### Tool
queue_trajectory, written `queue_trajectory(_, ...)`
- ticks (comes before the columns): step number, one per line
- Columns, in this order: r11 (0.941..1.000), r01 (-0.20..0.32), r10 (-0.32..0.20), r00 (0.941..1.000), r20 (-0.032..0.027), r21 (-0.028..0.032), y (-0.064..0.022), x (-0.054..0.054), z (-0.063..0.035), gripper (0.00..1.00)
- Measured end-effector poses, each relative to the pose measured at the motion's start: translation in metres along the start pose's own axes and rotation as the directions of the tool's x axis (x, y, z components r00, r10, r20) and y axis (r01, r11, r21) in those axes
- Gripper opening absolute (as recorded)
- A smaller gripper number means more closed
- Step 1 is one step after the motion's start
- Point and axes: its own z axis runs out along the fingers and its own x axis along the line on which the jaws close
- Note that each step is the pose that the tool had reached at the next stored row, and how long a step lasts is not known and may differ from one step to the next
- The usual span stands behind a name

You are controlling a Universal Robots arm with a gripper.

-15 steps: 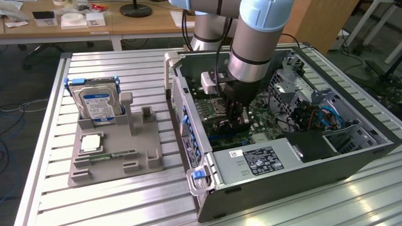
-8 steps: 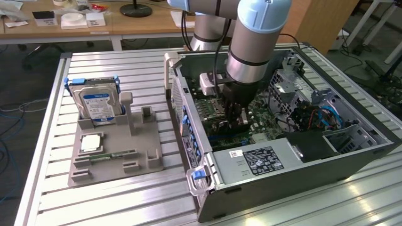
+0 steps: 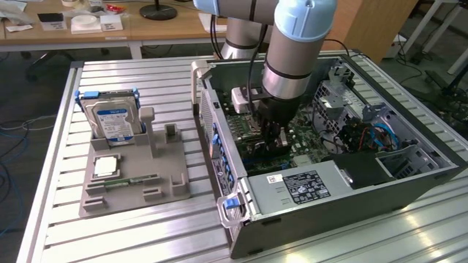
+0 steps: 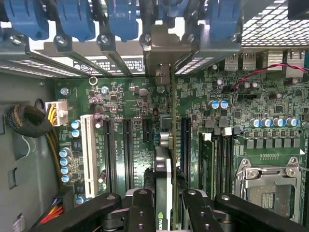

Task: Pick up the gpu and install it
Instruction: 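Insert the gpu into the slot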

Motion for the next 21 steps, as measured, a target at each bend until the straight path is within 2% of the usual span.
queue_trajectory(16, 1.0, -0.001, 0.001, 1.0, 0.0013, -0.0005, 0.0008, -0.0001, 0.0026, 0.27)
queue_trajectory(17, 1.0, -0.001, 0.001, 1.0, 0.001, 0.0004, 0.0008, 0.0, 0.0027, 0.27)
queue_trajectory(18, 1.0, -0.001, 0.001, 1.0, 0.001, 0.0007, 0.0007, 0.0, 0.0027, 0.33)
queue_trajectory(19, 1.0, 0.0, 0.0, 1.0, 0.0003, 0.0003, 0.0005, 0.0, 0.0024, 0.33)
queue_trajectory(20, 1.0, 0.0, 0.0, 1.0, 0.0004, 0.0003, 0.0004, 0.0, 0.0024, 0.4)
queue_trajectory(21, 1.0, 0.0, 0.0, 1.0, 0.0004, 0.0004, 0.0004, 0.0, 0.0024, 0.4)
